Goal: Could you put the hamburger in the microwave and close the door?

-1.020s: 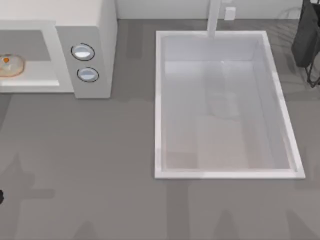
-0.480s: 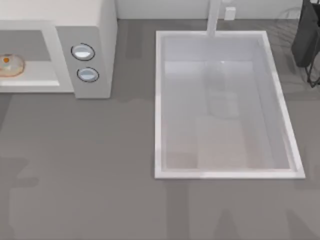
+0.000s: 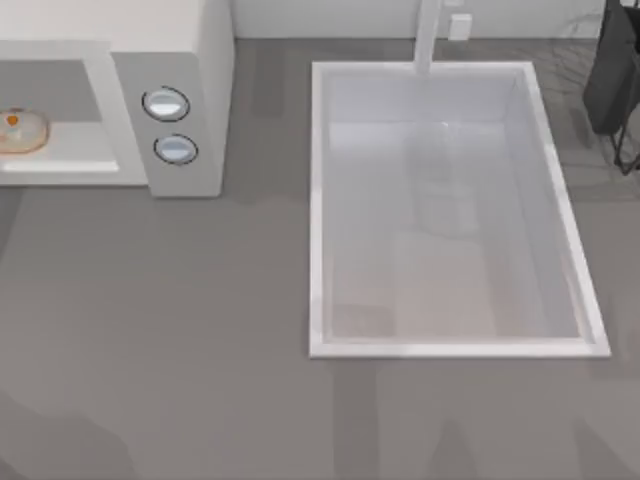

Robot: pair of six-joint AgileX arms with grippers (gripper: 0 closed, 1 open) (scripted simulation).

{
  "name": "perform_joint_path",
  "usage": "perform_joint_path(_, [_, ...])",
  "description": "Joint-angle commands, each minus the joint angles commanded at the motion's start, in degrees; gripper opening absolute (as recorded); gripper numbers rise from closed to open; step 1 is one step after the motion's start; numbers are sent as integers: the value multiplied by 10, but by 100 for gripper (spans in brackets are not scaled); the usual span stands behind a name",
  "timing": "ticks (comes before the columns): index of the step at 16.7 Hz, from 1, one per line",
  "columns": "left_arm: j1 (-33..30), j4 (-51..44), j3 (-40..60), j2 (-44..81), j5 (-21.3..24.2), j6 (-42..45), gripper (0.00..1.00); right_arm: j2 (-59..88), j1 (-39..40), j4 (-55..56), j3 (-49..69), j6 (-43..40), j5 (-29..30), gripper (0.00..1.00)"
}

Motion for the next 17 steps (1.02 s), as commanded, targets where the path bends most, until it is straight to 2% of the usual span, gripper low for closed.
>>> perform_joint_path(4, [55,-49,141,216,39,79,0,0,0,0,0,0,0,100])
perform_joint_path(8, [75,-76,243,355,66,124,0,0,0,0,0,0,0,100])
perform_joint_path(11, [77,-85,278,399,76,137,0,0,0,0,0,0,0,100])
perform_joint_path(17, [75,-82,277,401,75,137,0,0,0,0,0,0,0,100])
